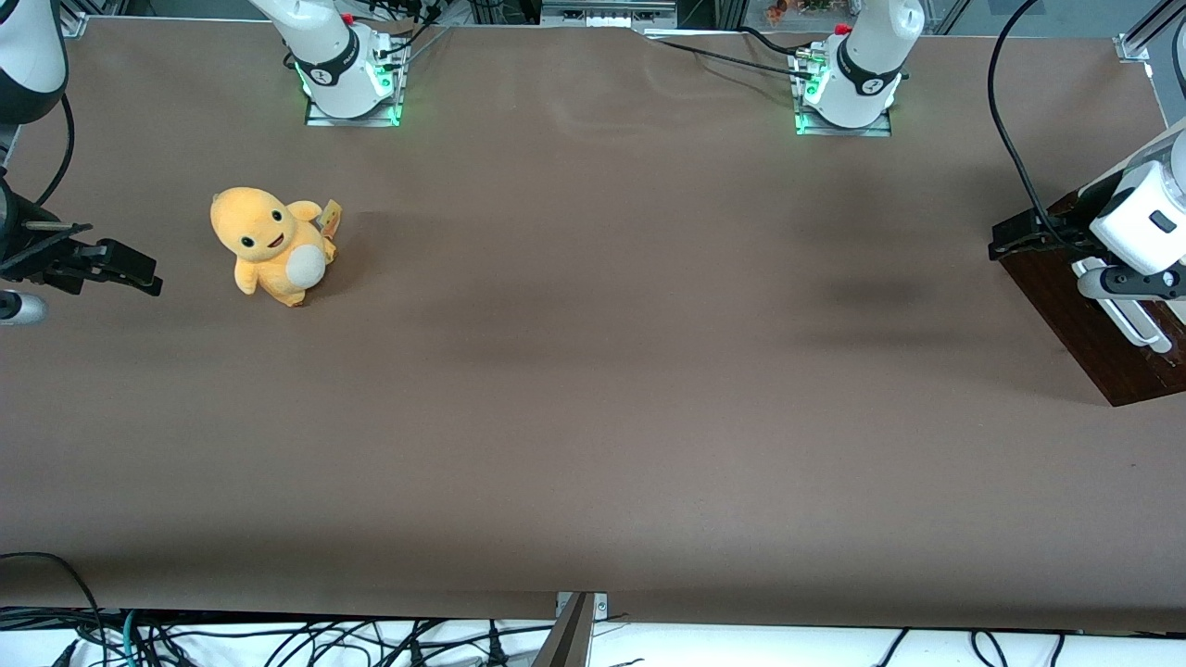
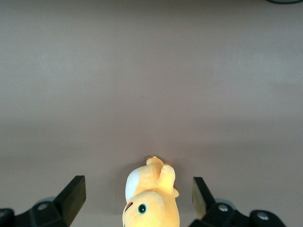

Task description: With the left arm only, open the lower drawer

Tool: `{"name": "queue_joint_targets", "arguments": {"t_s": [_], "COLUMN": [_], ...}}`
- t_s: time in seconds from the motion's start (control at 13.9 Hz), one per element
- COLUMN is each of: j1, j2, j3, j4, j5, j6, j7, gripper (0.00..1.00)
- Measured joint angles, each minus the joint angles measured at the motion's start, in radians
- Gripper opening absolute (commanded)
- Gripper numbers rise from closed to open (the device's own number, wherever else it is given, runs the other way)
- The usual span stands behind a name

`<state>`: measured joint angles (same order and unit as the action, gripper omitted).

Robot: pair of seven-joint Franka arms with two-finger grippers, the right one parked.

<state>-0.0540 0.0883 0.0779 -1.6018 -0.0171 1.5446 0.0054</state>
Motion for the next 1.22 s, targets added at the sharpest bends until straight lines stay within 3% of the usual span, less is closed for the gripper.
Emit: {"name": "queue_joint_targets", "arguments": {"t_s": [0.5, 0.94, 1.22], "j1": [0.0, 0.005, 0.019], "j2": [0.077, 0.324, 0.451], "j3": [0.0, 0.007, 0.012], "j4": [-0.005, -0.018, -0.019], "j5": [0.029, 0.309, 0.545], "j6": [-0.014, -0.063, -0.116], "j7": [-0.018, -0.062, -0.199], "gripper": [1.0, 1.0, 1.0]}}
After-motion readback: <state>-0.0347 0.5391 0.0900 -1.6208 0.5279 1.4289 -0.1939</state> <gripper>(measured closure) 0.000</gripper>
